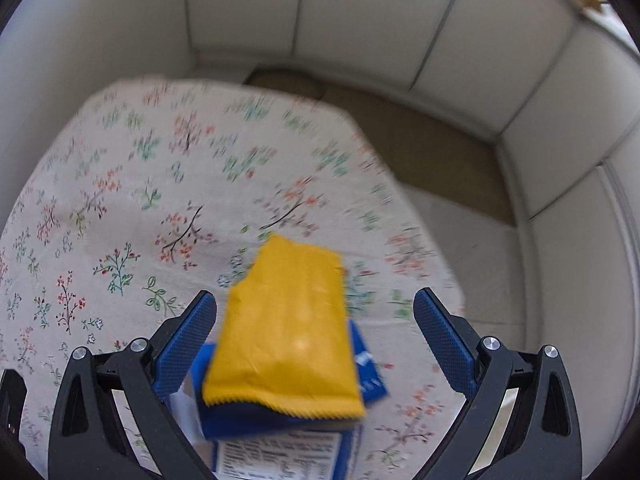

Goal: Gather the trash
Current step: 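Grasp the yellow snack wrapper with the right tool, then grasp the plastic water bottle with the left tool while the right tool lifts the wrapper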

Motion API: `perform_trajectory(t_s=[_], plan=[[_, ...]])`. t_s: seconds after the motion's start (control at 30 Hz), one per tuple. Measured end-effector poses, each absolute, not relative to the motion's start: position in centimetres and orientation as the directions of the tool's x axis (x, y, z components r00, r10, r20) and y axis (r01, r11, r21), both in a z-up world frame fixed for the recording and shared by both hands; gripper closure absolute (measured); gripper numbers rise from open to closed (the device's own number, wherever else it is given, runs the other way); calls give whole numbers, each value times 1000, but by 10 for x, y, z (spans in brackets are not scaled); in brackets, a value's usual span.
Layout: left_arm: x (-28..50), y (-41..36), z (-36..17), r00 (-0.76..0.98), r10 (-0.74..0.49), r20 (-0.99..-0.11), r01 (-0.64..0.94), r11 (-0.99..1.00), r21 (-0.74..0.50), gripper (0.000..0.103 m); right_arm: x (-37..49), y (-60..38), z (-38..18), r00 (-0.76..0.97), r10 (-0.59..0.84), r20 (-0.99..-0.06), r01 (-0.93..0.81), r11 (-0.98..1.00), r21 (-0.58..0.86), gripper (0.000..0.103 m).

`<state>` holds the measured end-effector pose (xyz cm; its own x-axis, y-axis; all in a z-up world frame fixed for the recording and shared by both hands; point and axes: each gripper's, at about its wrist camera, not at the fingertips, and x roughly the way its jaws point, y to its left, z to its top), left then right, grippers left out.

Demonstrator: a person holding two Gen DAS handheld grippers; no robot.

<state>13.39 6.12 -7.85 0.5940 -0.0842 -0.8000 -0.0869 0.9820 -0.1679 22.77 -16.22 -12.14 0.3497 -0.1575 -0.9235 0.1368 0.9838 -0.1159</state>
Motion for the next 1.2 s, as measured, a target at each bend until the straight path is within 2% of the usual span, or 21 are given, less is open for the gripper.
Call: perform_trajectory(t_s=[0.23, 0.5, 0.57, 0.63, 0.77, 0.97, 1.2], plan=[[143, 68, -81, 577, -125, -807, -97, 971, -220, 18, 261, -163, -148, 204, -144, -968, 102, 987, -125, 7], [148, 73, -84, 561, -143, -815, -106, 964, -242, 18, 269, -171, -166, 136, -107, -985, 132, 987, -89, 7], [148, 73, -85, 559, -144, -816, -107, 964, -244, 18, 268, -173, -168, 134, -102, -986, 135, 987, -84, 10], [149, 73, -85, 559, -146, -816, -106, 964, -245, 18, 267, -172, -171, 128, -88, -988, 131, 989, -71, 25], [149, 73, -85, 559, -141, -817, -105, 965, -238, 18, 262, -166, -173, 123, -79, -989, 120, 991, -65, 30], [148, 73, -85, 556, -149, -818, -106, 963, -247, 18, 253, -163, -168, 156, -86, -984, 112, 991, -69, 55], [148, 71, -84, 557, -150, -817, -99, 964, -245, 18, 244, -159, -155, 204, -77, -976, 115, 992, -54, 68]])
